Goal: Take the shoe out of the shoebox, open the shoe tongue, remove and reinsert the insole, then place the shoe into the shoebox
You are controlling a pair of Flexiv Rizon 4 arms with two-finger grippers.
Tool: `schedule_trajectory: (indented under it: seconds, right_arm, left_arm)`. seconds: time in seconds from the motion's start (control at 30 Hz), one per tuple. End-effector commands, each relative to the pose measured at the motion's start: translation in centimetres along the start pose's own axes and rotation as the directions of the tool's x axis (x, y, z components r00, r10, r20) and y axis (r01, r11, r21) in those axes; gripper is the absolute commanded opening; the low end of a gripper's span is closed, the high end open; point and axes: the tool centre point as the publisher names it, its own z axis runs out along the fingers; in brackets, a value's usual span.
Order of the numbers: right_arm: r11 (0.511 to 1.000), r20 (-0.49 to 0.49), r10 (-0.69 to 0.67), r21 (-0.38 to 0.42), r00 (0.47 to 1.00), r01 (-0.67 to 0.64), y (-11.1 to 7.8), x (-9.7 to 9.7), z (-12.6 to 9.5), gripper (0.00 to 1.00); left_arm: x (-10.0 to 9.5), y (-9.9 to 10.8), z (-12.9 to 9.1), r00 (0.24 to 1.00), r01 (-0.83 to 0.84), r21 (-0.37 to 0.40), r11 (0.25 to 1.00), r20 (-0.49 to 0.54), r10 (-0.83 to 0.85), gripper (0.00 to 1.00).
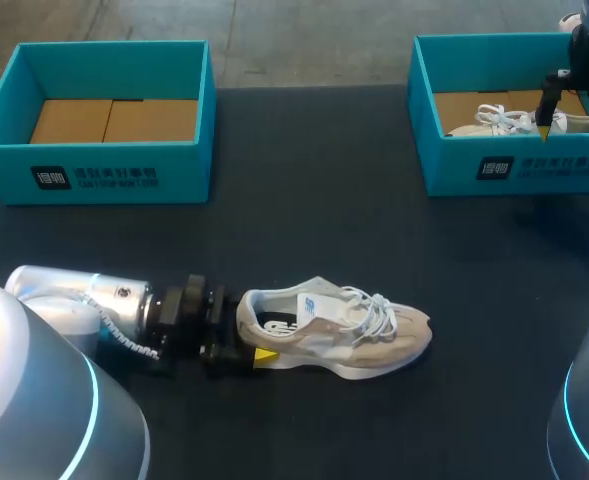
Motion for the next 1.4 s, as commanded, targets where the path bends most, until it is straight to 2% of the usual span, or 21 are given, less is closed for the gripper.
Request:
schedule_trajectory:
  seconds: [0.03, 0.57, 0.7, 0.9, 1.1, 1.27, 1.4]
  right_arm:
    - [1.0, 0.0, 0.0, -0.002, 1.0, 0.0, -0.1, 0.0, 0.0, 1.0]
    - [1.0, 0.0, 0.0, -0.002, 1.0, 0.0, -0.1, 0.0, 0.0, 1.0]
    - [0.999, -0.003, 0.051, 0.001, 0.999, -0.051, 0.3, 1.2, -1.4, 1.0]
    - [0.994, 0.043, 0.107, 0.014, 0.993, -0.108, -2.1, 4.0, -2.6, 1.0]
    - [0.986, 0.066, 0.168, -0.019, 0.984, -0.167, -5.6, 7.2, -3.7, 1.0]
    - [0.975, 0.029, 0.215, -0.059, 0.976, -0.213, -8.9, 9.5, -4.1, 1.0]
    - [0.967, -0.011, 0.249, -0.051, 0.969, -0.249, -11.3, 11.5, -4.3, 1.0]
  left_arm:
    - [0.1, 0.4, -0.1, 1.0, -0.001, 0.001, 1.0, 0.008, 0.001, 0.0]
    - [0.1, 0.4, -0.1, 1.0, -0.001, 0.001, 1.0, 0.008, 0.001, 0.0]
    - [0.1, 0.4, -0.1, 1.0, -0.001, 0.001, 1.0, 0.008, 0.001, 0.0]
    - [0.1, 0.4, -0.1, 1.0, -0.001, 0.001, 1.0, 0.008, 0.001, 0.0]
    - [0.1, 0.4, -0.1, 1.0, -0.001, 0.001, 1.0, 0.008, 0.001, 0.0]
    - [0.1, 0.4, -0.1, 1.0, -0.001, 0.001, 1.0, 0.008, 0.001, 0.0]
    - [0.1, 0.4, -0.1, 1.0, -0.001, 0.001, 1.0, 0.008, 0.001, 0.0]
